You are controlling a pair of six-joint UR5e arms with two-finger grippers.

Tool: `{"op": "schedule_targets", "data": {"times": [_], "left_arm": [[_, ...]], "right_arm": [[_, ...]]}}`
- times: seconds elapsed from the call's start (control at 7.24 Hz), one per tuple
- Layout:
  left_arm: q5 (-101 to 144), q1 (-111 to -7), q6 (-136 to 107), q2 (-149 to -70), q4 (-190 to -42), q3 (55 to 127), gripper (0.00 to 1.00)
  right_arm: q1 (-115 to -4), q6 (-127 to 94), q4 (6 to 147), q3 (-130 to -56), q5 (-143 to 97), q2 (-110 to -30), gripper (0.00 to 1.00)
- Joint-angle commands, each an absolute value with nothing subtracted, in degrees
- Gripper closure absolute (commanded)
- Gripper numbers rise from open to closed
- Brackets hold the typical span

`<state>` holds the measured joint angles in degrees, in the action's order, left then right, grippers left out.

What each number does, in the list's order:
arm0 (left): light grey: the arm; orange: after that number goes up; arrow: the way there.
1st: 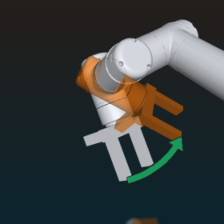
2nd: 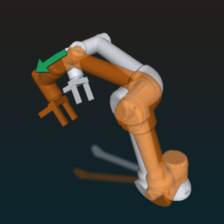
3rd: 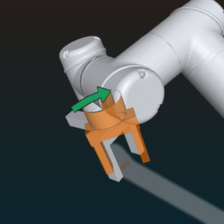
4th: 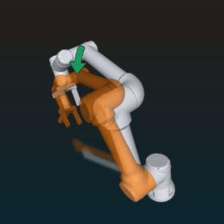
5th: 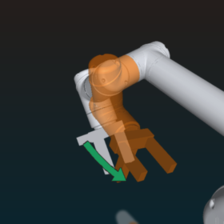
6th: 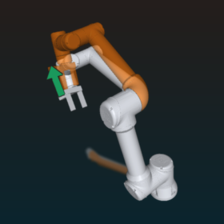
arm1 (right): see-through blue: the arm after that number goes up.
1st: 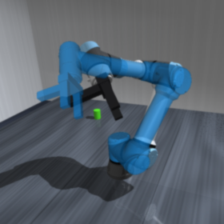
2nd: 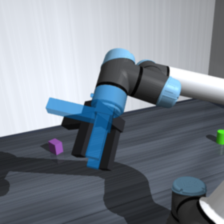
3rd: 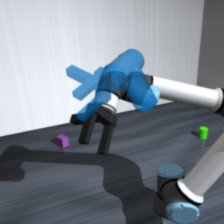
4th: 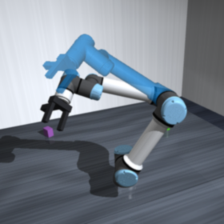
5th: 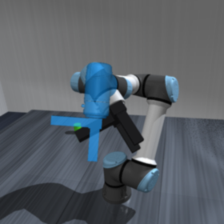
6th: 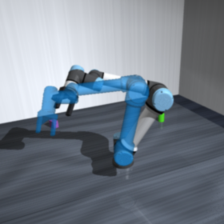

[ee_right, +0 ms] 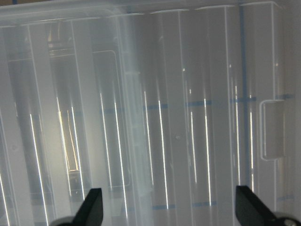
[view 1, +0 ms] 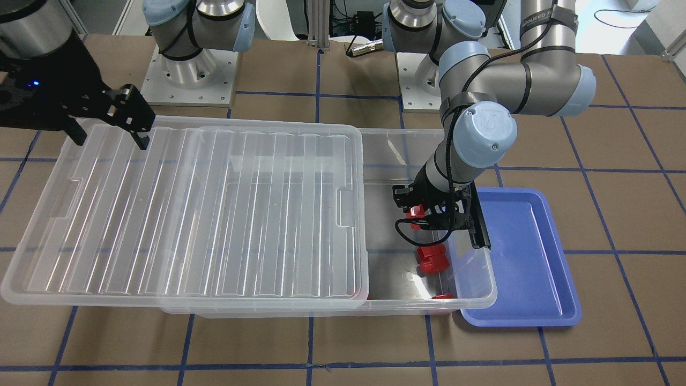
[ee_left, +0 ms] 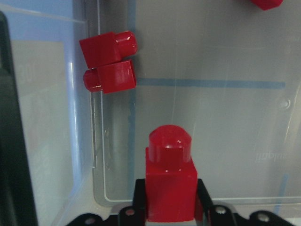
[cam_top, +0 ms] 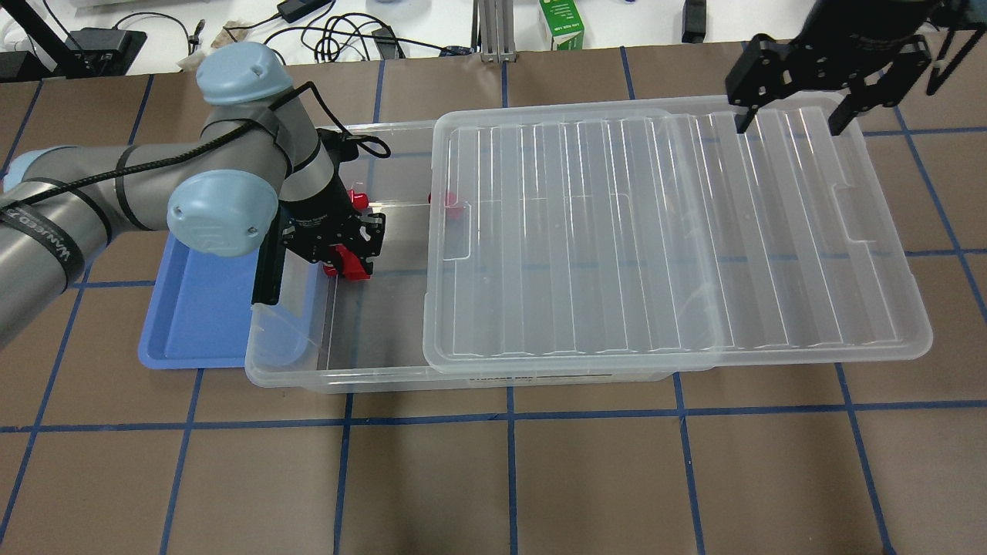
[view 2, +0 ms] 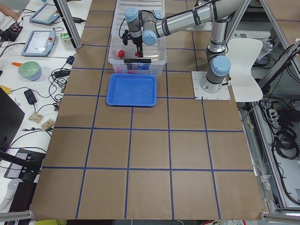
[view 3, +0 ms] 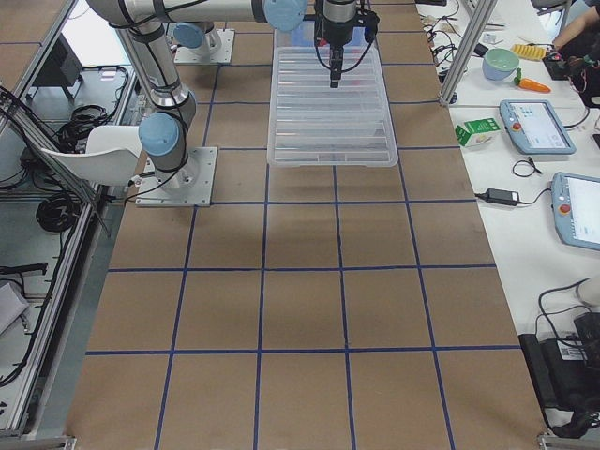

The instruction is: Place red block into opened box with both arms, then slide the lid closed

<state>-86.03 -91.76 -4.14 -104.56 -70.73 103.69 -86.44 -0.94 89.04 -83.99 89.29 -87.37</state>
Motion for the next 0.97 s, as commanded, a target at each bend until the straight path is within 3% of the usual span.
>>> {"op": "schedule_targets", "data": {"times": [0.0, 0.83], "left_arm": [[-86.04, -91.76, -4.04, -107.48, -68.82, 104.59, 1.0], [-82.71, -91.76, -4.13, -113.02, -64.69, 104.68, 1.0]], "right_arm": [[-89.82, -3.6, 90.44, -84.11, 89.47, -86.13, 0.0], [-89.82, -2.55, 90.35, -84.55, 89.38, -86.13, 0.0]]}}
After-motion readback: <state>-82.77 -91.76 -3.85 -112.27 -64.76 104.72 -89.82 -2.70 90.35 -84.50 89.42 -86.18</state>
